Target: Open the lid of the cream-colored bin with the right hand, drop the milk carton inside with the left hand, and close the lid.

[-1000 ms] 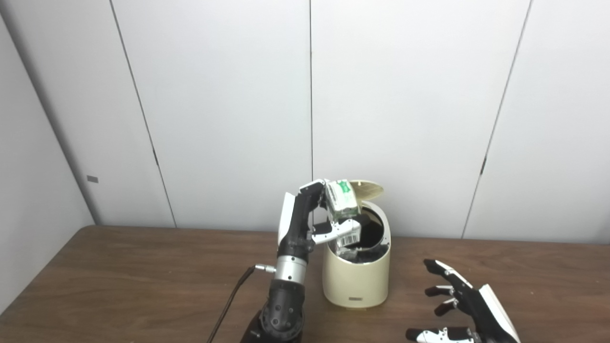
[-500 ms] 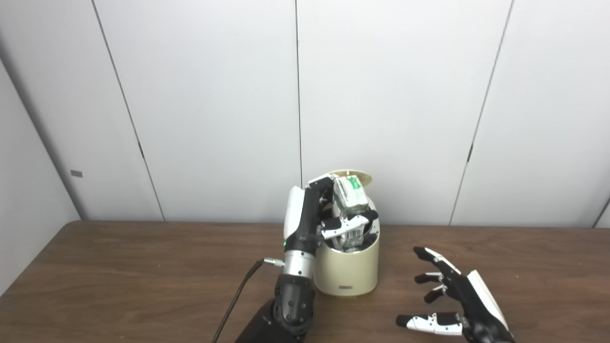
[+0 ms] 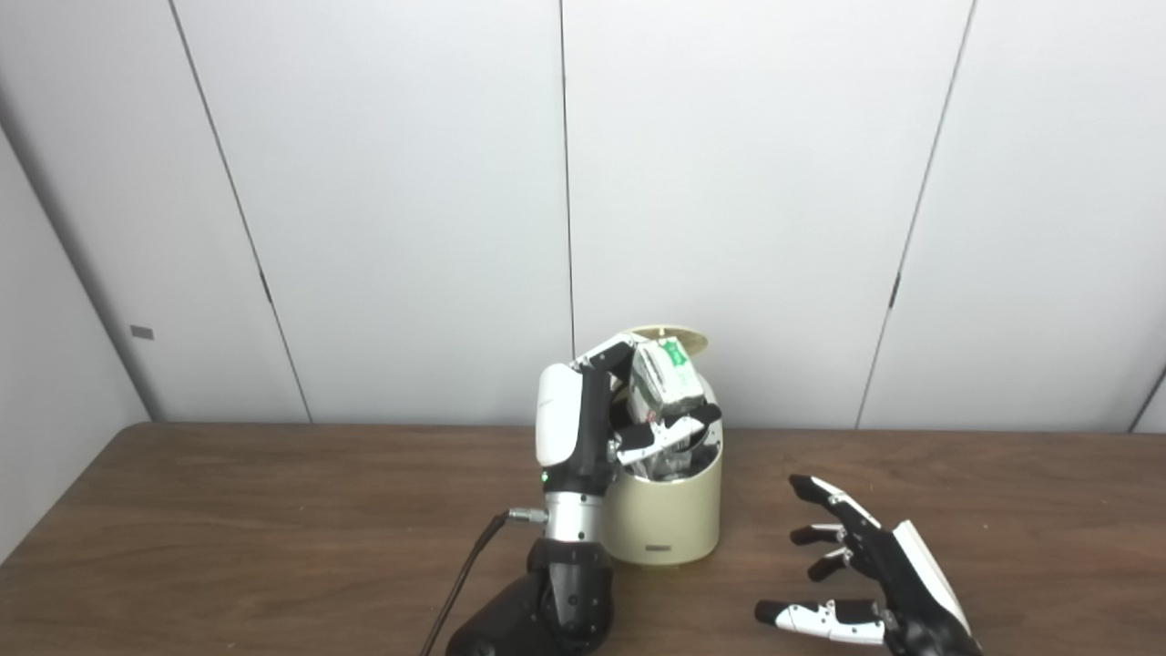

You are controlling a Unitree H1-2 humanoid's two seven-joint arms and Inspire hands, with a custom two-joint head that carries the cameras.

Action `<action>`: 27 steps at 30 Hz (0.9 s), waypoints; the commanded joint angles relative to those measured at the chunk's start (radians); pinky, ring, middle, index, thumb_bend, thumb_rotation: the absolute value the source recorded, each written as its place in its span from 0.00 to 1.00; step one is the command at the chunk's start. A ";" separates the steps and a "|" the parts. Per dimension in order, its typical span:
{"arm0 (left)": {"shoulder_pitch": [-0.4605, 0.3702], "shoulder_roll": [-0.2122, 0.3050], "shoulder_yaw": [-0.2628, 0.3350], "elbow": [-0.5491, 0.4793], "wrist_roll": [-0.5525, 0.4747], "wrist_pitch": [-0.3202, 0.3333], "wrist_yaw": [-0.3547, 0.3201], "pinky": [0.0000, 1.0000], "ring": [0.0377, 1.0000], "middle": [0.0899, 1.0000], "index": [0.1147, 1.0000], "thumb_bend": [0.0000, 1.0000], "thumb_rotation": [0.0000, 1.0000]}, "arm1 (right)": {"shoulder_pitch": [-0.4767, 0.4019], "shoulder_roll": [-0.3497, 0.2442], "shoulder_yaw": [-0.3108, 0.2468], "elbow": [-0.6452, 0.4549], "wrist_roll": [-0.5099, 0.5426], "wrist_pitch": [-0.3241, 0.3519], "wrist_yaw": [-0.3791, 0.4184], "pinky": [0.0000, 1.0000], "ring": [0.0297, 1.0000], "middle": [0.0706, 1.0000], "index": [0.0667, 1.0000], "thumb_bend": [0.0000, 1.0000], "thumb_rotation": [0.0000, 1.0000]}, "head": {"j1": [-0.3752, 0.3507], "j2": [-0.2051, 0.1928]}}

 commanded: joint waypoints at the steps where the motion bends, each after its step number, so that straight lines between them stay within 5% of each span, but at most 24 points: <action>1: -0.055 0.018 -0.017 0.006 0.001 -0.015 0.052 0.47 0.46 0.43 0.43 0.52 0.00 | -0.024 -0.002 -0.006 -0.044 0.001 -0.019 -0.005 0.53 0.71 0.86 0.85 0.63 0.17 | -0.002 0.004; 8: -0.065 0.026 -0.066 0.027 -0.016 -0.015 0.094 0.47 0.45 0.42 0.43 0.52 0.00 | -0.018 -0.005 -0.003 -0.049 0.001 -0.013 0.003 0.54 0.72 0.85 0.85 0.64 0.18 | 0.000 0.006; 21: -0.053 0.007 -0.057 0.082 -0.072 -0.015 0.068 0.47 0.44 0.41 0.44 0.52 0.00 | 0.001 -0.006 -0.003 -0.082 -0.014 0.016 0.024 0.55 0.71 0.84 0.84 0.63 0.18 | -0.001 0.018; 27: -0.045 -0.010 -0.013 0.125 -0.106 -0.015 -0.026 0.46 0.45 0.43 0.43 0.53 0.00 | 0.007 -0.005 -0.003 -0.089 -0.017 0.019 0.025 0.54 0.71 0.84 0.84 0.63 0.17 | 0.000 0.023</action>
